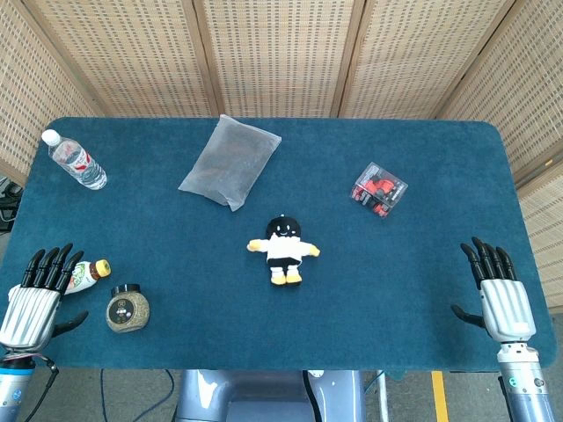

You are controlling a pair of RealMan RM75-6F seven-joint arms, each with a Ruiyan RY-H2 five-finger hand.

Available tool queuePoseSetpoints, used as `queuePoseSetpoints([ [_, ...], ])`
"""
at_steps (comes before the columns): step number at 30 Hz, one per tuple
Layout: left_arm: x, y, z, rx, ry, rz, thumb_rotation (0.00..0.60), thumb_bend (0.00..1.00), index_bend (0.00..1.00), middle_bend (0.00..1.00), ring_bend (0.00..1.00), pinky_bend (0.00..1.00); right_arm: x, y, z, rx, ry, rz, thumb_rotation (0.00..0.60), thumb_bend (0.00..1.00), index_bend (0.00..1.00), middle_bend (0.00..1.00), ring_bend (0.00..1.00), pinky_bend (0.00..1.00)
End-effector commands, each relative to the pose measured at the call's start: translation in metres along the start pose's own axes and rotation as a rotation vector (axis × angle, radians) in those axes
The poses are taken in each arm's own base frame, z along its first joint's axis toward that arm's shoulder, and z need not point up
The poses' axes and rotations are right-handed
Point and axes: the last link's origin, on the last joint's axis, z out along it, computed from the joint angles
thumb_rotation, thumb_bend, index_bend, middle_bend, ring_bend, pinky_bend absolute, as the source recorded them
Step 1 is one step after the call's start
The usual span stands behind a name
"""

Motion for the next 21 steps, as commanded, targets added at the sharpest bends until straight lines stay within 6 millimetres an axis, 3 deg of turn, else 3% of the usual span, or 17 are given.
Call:
queuePoseSetpoints([
  [1, -0.0002, 0.0004, 0.0000, -0.002, -0.003, 0.000, 0.600, 0.05, 0.00, 0.00, 0.00, 0.00, -0.0002, 0.0002, -0.0005, -0.001, -0.004, -0.003, 0.600, 0.20, 0.06, 0.00, 0.00, 0.00],
  [21, -0.0006, 0.0020, 0.0028, -0.008, -0.018, -0.014, 0.600, 0.05, 0.00, 0.00, 0.00, 0.00, 0.0002, 0.0008, -0.0008, -0.006, -0.010, 0.000, 0.600, 0.20, 0.09, 0.00, 0.00, 0.00],
])
